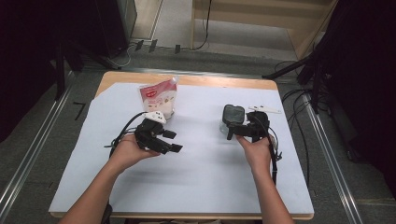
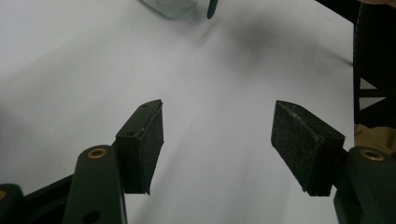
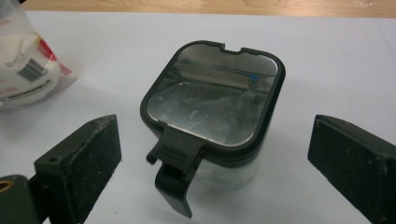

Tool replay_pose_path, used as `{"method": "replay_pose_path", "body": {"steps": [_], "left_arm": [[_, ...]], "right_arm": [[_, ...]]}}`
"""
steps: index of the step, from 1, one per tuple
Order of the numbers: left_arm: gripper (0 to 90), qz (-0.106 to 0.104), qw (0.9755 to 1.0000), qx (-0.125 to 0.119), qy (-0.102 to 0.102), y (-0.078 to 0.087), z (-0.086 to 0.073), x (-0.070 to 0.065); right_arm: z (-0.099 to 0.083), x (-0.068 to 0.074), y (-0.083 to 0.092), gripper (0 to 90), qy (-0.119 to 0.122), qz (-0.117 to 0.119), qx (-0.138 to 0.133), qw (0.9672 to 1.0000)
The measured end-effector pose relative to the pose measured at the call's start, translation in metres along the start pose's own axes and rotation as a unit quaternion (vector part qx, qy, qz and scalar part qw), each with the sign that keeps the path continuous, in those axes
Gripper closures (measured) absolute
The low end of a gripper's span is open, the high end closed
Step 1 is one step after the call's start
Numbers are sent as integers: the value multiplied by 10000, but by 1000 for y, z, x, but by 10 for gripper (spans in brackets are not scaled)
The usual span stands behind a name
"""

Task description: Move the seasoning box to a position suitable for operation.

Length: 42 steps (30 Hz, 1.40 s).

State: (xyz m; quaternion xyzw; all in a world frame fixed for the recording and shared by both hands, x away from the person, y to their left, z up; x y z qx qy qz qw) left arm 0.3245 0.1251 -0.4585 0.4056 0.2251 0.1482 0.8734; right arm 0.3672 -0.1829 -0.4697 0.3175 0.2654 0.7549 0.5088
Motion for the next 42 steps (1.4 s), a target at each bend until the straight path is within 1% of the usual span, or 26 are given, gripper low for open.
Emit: {"method": "replay_pose_path", "body": {"steps": [2, 3, 5, 6, 7, 8, 9, 10, 12, 13, 15, 17, 19, 20, 21, 22, 25, 29, 30, 31, 33, 35, 37, 38, 41, 42], "left_arm": [[354, 8, 10000, 26, -5, 0, 0, 0], [354, 10, 10000, 31, -12, 0, 0, 0], [354, -4, 10000, 8, -8, 0, 0, 0], [354, -10, 10000, -10, -7, 0, 0, 0], [354, 3, 10000, -17, -8, 0, 0, 0], [354, 3, 10000, -17, -8, 0, 0, 0], [354, -3, 10000, -14, 0, 0, 0, 0], [354, 7, 10000, 1, 0, 0, 0, 0], [354, 19, 10000, 9, 2, 0, 0, 0], [354, 30, 10000, 28, -1, 0, 0, 0], [354, -1, 10000, 18, -24, -1, 0, 0], [354, 2, 10000, 19, -23, -1, 0, 0], [354, -15, 10000, 15, -18, -1, 0, -1], [354, 7, 10000, 11, -22, -1, 0, -1], [354, 7, 10000, 11, -22, -1, 0, -1], [354, 0, 10000, -3, -8, 0, 0, 0], [354, -11, 10000, -14, -1, 1, 0, 1], [354, 2, 10000, -24, 14, 2, 0, 2], [354, 18, 10000, -21, 18, 2, 0, 2], [354, 18, 10000, -21, 18, 2, 0, 2], [354, -4, 10000, -29, 19, 1, 0, 2], [354, -3, 10000, -21, 17, 1, 0, 2], [354, -10, 10000, -27, 28, 1, 0, 2], [354, -10, 10000, -27, 28, 1, 0, 2], [354, 15, 10000, -6, 11, 0, 0, 1], [354, 17, 10000, 2, -8, -1, 0, 1]], "right_arm": [[4, 1, -8, 24, -140, -128, 2, 9998], [5, 2, -10, 24, -204, -144, 29, 9997], [5, 3, -13, 24, -221, -178, 32, 9996], [6, 4, -15, 24, -269, -231, 56, 9994], [6, 6, -21, 23, -246, -367, 56, 9990], [6, 6, -21, 23, -246, -367, 56, 9990], [6, 9, -27, 18, -356, -465, 93, 9982], [5, 9, -29, 18, -351, -489, 85, 9982], [4, 11, -34, 17, -341, -644, 77, 9973], [4, 11, -34, 17, -341, -644, 77, 9973], [3, 14, -41, 17, -411, -776, 70, 9961], [2, 16, -46, 17, -483, -795, 64, 9956], [1, 17, -48, 17, -491, -808, 35, 9955], [0, 20, -53, 14, -542, -850, 11, 9949], [0, 20, -55, 11, -527, -883, -21, 9947], [-1, 21, -57, 9, -590, -941, -5, 9938], [-1, 21, -59, 11, -668, -956, -61, 9932], [-3, 19, -64, 66, -707, -1087, -29, 9915], [-4, 17, -65, 94, -651, -1096, -75, 9918], [-5, 17, -64, 97, -689, -1109, -63, 9914], [-5, 17, -63, 102, -629, -1093, -52, 9920], [-5, 17, -62, 119, -481, -1167, -96, 9920], [-5, 17, -59, 151, -345, -1278, -114, 9911], [-5, 16, -58, 156, -287, -1279, -110, 9913], [-4, 13, -55, 159, -293, -1199, -53, 9923], [-4, 12, -54, 160, -219, -1120, -5, 9935]]}}
Point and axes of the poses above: each handheld gripper's, and its own axes: y roughly backward along the jaws, z roughly out of its top, x roughly to its left, the point moved 3 cm from there along -y, roughly forward along the jaws, and after that the axes turned 9 degrees about x, right-handed, at the moved point
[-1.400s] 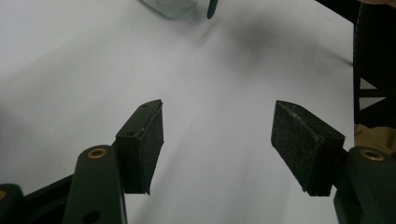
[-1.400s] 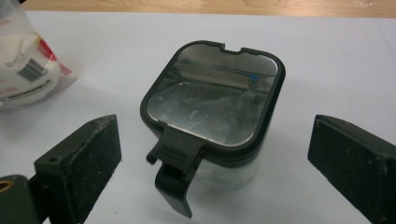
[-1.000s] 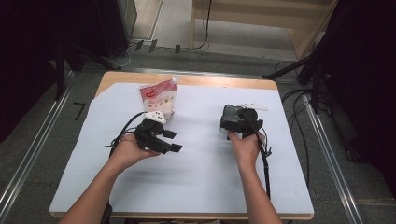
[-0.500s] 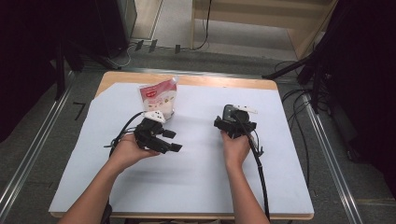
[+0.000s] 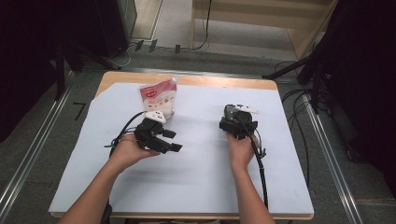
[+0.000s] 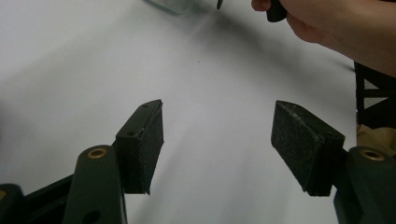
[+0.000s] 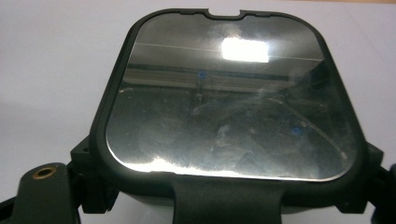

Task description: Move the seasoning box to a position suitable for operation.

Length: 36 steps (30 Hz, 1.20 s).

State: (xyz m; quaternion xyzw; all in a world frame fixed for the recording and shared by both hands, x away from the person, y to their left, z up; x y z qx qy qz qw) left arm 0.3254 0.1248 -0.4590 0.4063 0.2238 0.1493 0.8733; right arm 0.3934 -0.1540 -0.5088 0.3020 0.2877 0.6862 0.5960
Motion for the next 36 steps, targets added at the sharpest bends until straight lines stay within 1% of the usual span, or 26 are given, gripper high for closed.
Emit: {"method": "replay_pose_path", "body": {"steps": [1, 2, 3, 4, 7, 8, 10, 11, 12, 13, 14, 15, 17, 21, 23, 24, 25, 26, 27, 28, 30, 31, 32, 33, 34, 36], "left_arm": [[354, 0, 10000, 0, 0, 0, 0, 0], [354, 1, 10000, 13, 11, -1, 0, -1], [354, 1, 10000, 13, 11, -1, 0, -1], [354, -1, 10000, 17, 13, -1, 0, 0], [354, -40, 10000, 33, 35, -1, 0, 0], [364, -71, 10000, 11, 40, -1, 0, 1], [364, -77, 10000, 16, 47, -1, 0, 1], [364, -38, 10000, 14, 37, -2, 0, 1], [363, -38, 10000, 14, 37, -2, 0, 1], [363, -34, 10000, 49, 36, -2, 0, 1], [363, -34, 10000, 49, 36, -2, 0, 1], [363, -38, 10000, 46, 48, -2, 0, 1], [362, -41, 10000, 36, 57, -3, 0, 1], [367, -69, 10000, 25, 59, -3, 1, 0], [366, -76, 9999, 29, 64, -4, 1, 1], [366, -76, 9999, 29, 64, -4, 1, 1], [365, -82, 9999, 53, 60, -5, 1, 1], [365, -82, 9999, 53, 60, -5, 1, 1], [365, -74, 9999, 72, 66, -6, 1, 0], [364, -74, 9999, 72, 66, -6, 1, 0], [363, -143, 9999, 3, 50, -7, 3, -1], [363, -143, 9999, 3, 50, -7, 3, -1], [363, -129, 9999, 15, 44, -7, 3, -1], [363, -151, 9998, -14, 88, -8, 4, -2], [363, -151, 9998, -14, 88, -8, 4, -2], [363, -182, 9998, 22, 100, -11, 4, -2]], "right_arm": [[0, 0, 0, 160, 0, 0, 0, 10000], [0, -1, 0, 160, 194, 3, 30, 9998], [0, -1, 0, 160, 194, 3, 30, 9998], [1, -3, 1, 162, 213, 107, 19, 9997], [2, -5, 3, 162, 258, 132, 38, 9996], [4, -9, 6, 162, 339, 106, 31, 9994], [5, -11, 7, 162, 334, 121, 29, 9994], [7, -17, 12, 162, 376, 223, 36, 9990], [8, -18, 13, 162, 386, 274, 14, 9989], [8, -20, 16, 161, 470, 308, 13, 9984], [8, -20, 16, 161, 470, 308, 13, 9984], [8, -23, 21, 161, 586, 375, 39, 9976], [7, -24, 27, 162, 672, 457, 102, 9966], [4, -26, 40, 162, 875, 684, 42, 9938], [2, -26, 46, 162, 993, 828, -23, 9916], [2, -26, 46, 162, 993, 828, -23, 9916], [-1, -26, 51, 162, 1099, 969, -56, 9892], [-1, -26, 51, 162, 1099, 969, -56, 9892], [-6, -24, 58, 162, 1247, 1062, -77, 9865], [-6, -24, 58, 162, 1247, 1062, -77, 9865], [-11, -22, 65, 162, 1377, 1170, -115, 9835], [-13, -22, 68, 162, 1367, 1243, -129, 9827], [-13, -22, 68, 162, 1367, 1243, -129, 9827], [-15, -20, 72, 162, 1414, 1331, -162, 9808], [-17, -19, 73, 162, 1478, 1351, -180, 9796], [-20, -17, 76, 162, 1517, 1418, -217, 9780]]}}
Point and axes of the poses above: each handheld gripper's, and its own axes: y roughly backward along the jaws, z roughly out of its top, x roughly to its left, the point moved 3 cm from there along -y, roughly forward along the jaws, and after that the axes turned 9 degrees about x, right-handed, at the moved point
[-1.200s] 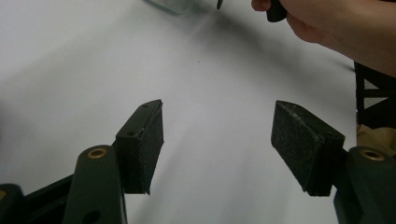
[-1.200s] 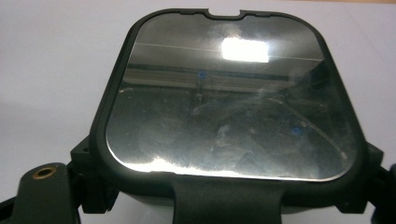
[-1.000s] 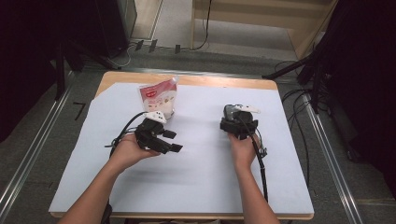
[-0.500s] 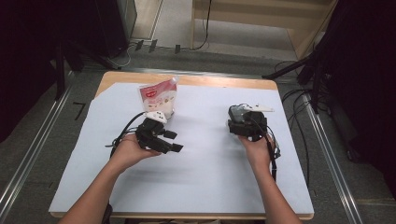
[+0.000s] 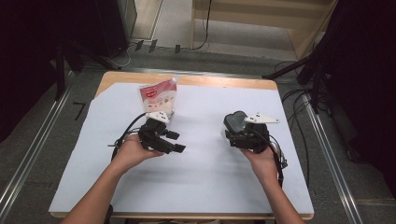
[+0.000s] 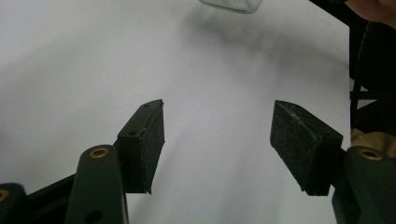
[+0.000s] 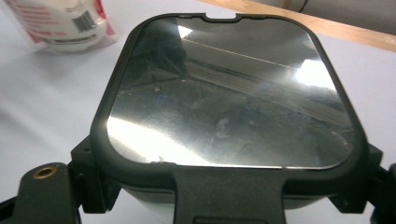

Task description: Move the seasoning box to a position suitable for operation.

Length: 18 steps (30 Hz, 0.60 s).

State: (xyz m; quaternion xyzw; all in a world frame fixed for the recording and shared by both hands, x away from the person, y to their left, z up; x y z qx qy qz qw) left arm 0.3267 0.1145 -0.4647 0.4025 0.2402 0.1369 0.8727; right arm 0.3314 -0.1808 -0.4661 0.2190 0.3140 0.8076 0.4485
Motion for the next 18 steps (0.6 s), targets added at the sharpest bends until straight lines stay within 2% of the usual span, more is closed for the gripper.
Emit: {"method": "replay_pose_path", "body": {"steps": [4, 7, 11, 12, 18], "left_arm": [[361, 35, 10000, 29, -71, -1, 0, -1], [361, 27, 10000, 1, -75, -1, 1, 0], [338, 90, 9999, -9, -47, -1, 1, 1], [338, 108, 9999, -66, 0, 0, 1, 1], [338, 142, 9999, 1, -35, 1, 0, 3]], "right_arm": [[-5, 7, 1, 162, -16, 142, 34, 9999], [-9, 16, 1, 162, 118, 269, 65, 9995], [-11, 23, -2, 162, 169, 371, 27, 9992], [-13, 29, -6, 162, 186, 485, 75, 9986], [-17, 42, -17, 162, 317, 621, 175, 9974]]}}
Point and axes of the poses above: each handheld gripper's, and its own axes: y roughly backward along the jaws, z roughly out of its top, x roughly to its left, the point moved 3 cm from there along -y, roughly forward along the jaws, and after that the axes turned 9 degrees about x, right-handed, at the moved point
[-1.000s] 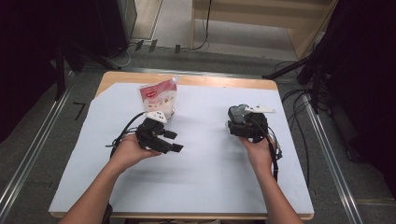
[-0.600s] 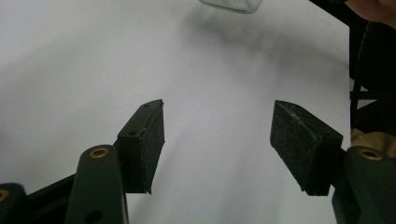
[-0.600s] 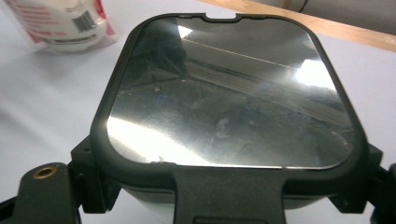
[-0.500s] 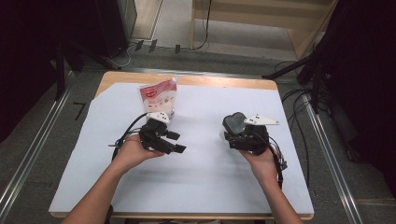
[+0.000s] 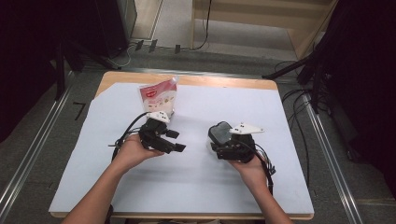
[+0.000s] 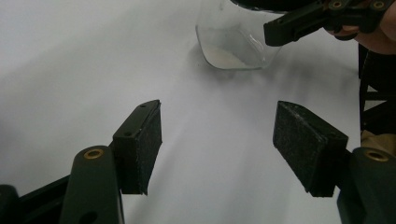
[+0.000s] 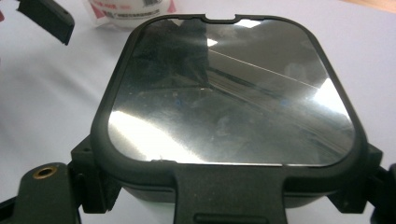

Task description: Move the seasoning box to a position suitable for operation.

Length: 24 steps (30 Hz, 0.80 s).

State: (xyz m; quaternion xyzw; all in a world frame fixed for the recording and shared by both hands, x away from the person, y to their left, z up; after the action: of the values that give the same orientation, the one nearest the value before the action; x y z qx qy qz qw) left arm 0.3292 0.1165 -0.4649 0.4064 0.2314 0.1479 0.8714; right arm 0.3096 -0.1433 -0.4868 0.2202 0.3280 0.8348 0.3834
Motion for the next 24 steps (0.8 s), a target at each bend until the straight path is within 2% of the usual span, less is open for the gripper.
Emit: {"method": "replay_pose_path", "body": {"steps": [7, 10, 14, 24], "left_arm": [[338, -6, 10000, -20, -3, -1, 0, 0], [338, 7, 10000, 47, -16, -3, 0, 0], [338, 9, 10000, 68, -40, -5, 1, 0], [338, 45, 9999, 95, -49, -5, 1, 0]], "right_arm": [[-2, 12, -10, 162, 107, 118, 86, 9998], [-4, 20, -16, 162, 202, 245, 128, 9994], [-7, 25, -20, 162, 354, 225, 158, 9990], [-12, 26, -22, 161, 396, 179, 68, 9990]]}}
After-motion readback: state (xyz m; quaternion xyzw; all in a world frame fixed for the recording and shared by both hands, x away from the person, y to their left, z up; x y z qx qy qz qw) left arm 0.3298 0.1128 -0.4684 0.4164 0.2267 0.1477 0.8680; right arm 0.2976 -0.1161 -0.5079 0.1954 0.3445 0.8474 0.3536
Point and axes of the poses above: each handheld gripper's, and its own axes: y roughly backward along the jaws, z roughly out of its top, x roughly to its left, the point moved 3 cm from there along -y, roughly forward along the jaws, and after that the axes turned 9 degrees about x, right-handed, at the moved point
